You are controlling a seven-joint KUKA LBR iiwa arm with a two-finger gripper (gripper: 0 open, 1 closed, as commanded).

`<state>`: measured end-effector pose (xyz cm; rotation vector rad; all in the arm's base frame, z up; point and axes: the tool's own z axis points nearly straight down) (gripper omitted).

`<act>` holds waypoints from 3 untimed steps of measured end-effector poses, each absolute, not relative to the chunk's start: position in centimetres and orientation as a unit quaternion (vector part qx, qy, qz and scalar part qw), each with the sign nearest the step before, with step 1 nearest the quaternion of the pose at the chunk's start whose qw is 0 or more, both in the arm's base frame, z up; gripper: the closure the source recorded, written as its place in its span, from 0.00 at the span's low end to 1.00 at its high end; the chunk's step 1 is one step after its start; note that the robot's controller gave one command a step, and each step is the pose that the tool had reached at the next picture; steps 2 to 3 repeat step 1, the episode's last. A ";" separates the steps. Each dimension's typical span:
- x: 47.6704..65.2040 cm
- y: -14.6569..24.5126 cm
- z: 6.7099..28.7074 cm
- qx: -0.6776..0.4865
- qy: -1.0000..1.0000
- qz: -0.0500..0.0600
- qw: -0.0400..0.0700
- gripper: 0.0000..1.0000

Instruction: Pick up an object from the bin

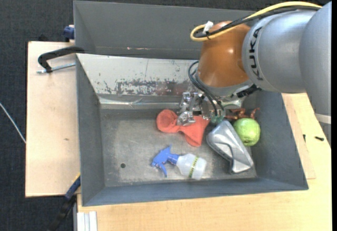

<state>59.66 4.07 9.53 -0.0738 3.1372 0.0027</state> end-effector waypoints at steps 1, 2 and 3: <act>59.5 4.1 11.1 -0.024 1.000 0.001 -0.001 1.00; 59.5 4.1 11.1 -0.024 1.000 0.001 -0.001 1.00; 59.5 4.1 11.1 -0.024 1.000 0.001 -0.001 1.00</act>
Offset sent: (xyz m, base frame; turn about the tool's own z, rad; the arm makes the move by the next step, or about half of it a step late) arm -0.0001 0.0000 0.0698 0.0000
